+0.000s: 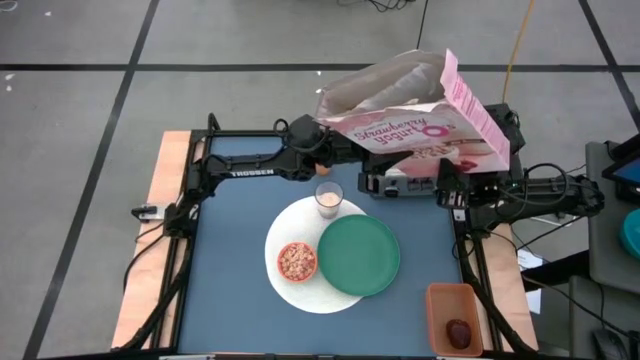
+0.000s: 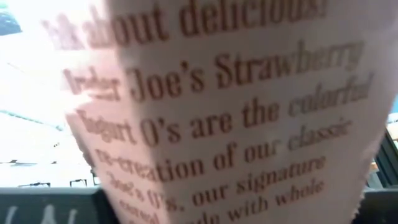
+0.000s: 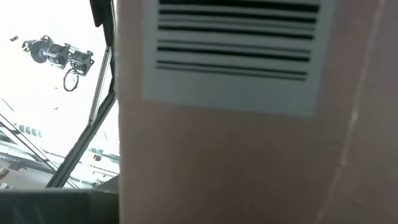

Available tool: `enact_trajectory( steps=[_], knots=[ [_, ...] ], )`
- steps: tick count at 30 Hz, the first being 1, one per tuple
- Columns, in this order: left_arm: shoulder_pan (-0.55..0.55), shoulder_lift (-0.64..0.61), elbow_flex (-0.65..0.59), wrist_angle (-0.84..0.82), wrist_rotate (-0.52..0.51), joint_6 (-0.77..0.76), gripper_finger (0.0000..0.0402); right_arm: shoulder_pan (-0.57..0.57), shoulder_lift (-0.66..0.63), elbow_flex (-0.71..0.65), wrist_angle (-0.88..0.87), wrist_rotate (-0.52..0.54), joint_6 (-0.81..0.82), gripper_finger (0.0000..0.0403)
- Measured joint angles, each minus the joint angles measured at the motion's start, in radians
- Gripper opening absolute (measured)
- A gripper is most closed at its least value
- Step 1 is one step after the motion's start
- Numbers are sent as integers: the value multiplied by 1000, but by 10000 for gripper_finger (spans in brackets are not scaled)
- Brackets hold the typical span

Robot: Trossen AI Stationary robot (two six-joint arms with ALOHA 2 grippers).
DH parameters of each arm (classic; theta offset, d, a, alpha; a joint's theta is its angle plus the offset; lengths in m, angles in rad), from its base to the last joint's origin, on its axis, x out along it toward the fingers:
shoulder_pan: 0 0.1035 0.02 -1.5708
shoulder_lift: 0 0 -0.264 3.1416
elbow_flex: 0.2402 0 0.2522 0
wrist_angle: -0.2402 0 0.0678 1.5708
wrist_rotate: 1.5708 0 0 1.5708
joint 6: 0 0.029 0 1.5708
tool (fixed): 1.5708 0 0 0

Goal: Arrange a breakfast setting
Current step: Pour the cereal into the orange bowl

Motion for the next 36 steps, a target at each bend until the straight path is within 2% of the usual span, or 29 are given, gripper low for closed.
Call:
enact_trajectory(
  steps=[16, 20, 29, 33, 36],
  knots=[
    [8, 0, 0, 1, 0, -36, 206, 0, -1, 0, -8, -1, 2, 226],
    [16, 0, 0, 1, 4, -58, 206, 0, -1, 0, -10, -3, 5, 259],
    [20, 0, 0, 0, -5, -58, 206, 0, -1, 0, -33, 14, 5, 367],
    [24, 0, 0, 0, -7, -58, 207, 1, -10, 0, -69, 36, 2, 394],
    [33, 0, -1, 7, -5, -82, 207, 1, -22, 0, -109, 44, 1, 398]
  ],
)
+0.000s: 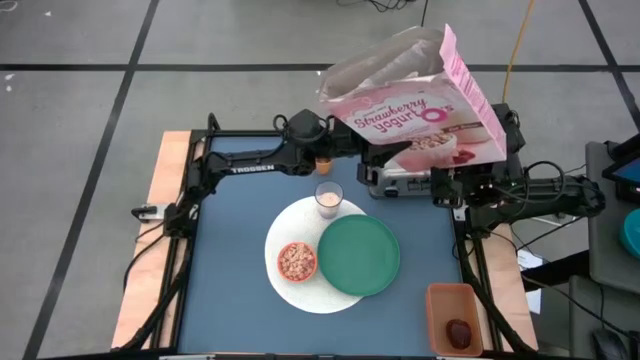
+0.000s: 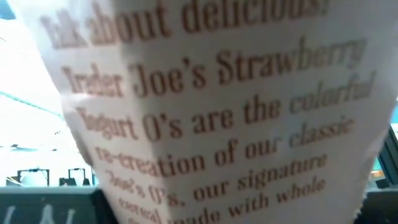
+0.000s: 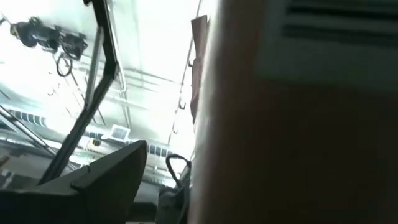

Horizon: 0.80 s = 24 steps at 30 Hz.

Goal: Arrange a breakfast setting
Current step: Pour the cereal into the orange bowl

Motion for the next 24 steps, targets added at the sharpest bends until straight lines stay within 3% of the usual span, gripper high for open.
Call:
enact_trajectory(
  steps=[18, 24],
  knots=[
    [48, -13, 22, 10, 62, -76, 207, -1, -146, 1, -288, 7, 0, 398],
    [59, -32, 24, 16, 51, -67, 207, 0, -175, 1, -387, 126, 0, 397]
  ],
)
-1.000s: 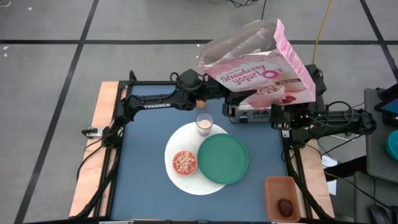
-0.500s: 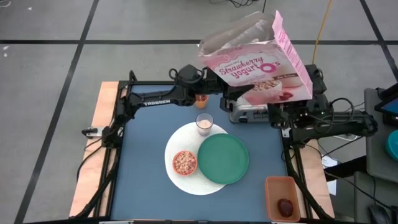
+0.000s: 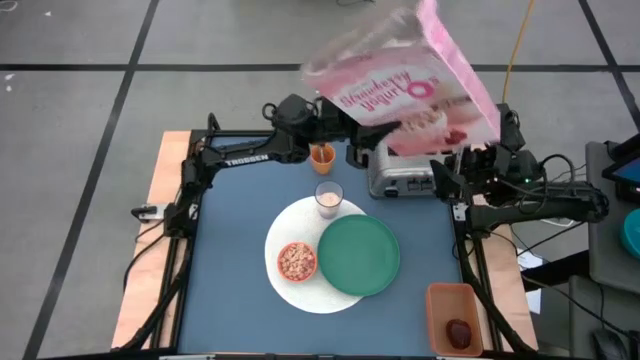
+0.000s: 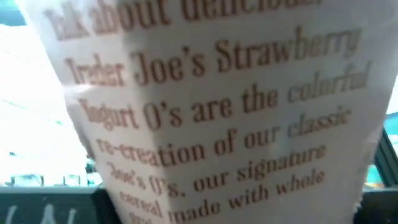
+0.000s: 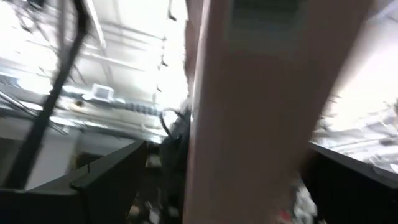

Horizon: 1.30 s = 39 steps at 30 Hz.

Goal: Arrange a breakfast setting
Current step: Pour the cereal into the orange bowl

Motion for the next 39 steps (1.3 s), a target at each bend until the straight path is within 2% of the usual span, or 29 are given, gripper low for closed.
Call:
enact_trajectory(
  steps=[4, 13, 23, 29, 35, 39],
  knots=[
    [21, -47, 4, -10, -8, 0, 207, 0, -11, 0, -66, 53, 0, 397],
    [67, -153, 3, -180, 2, 27, 207, 0, -15, 0, -87, 54, 0, 397],
    [103, -314, 3, -492, -11, 91, 207, 0, -15, -1, -87, 55, 7, 396],
    [99, -455, 3, -787, -181, 193, 207, 0, -15, -1, -87, 55, 7, 396],
    [65, -594, 2, -976, -275, 221, 207, 0, -15, -1, -87, 56, 5, 396],
    [22, -676, 3, -1149, -426, 247, 207, 0, -15, -1, -86, 56, 5, 396]
  ],
)
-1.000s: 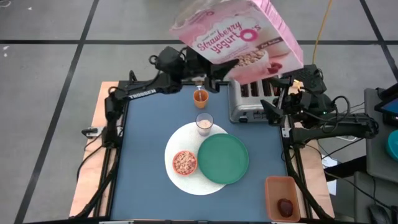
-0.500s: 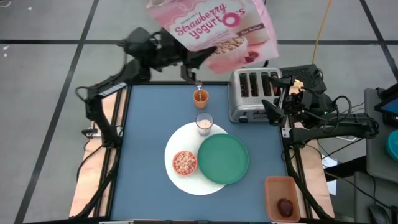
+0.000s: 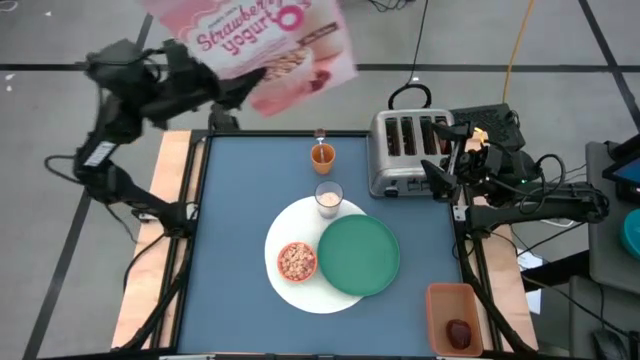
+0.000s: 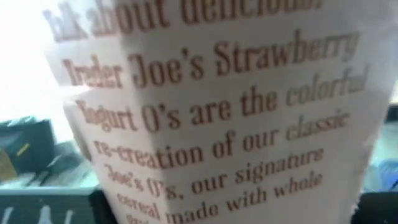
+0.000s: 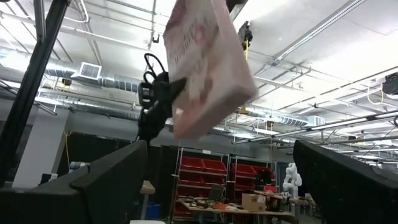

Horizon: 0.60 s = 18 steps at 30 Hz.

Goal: Arrange a breakfast setting
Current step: Pour the cereal into the orange bowl

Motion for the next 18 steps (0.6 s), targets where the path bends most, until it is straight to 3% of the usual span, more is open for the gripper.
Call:
enact_trajectory(
  steps=[4, 8, 18],
  knots=[
    [-49, -46, -19, -204, -163, -40, 207, 0, 0, 0, 0, 0, 0, 396],
    [-96, -114, -157, -184, -293, -61, 207, 0, 0, 0, 0, 0, 0, 396],
    [-91, -475, -887, 237, -447, -111, 207, 0, 0, 0, 0, 0, 0, 396]
  ],
)
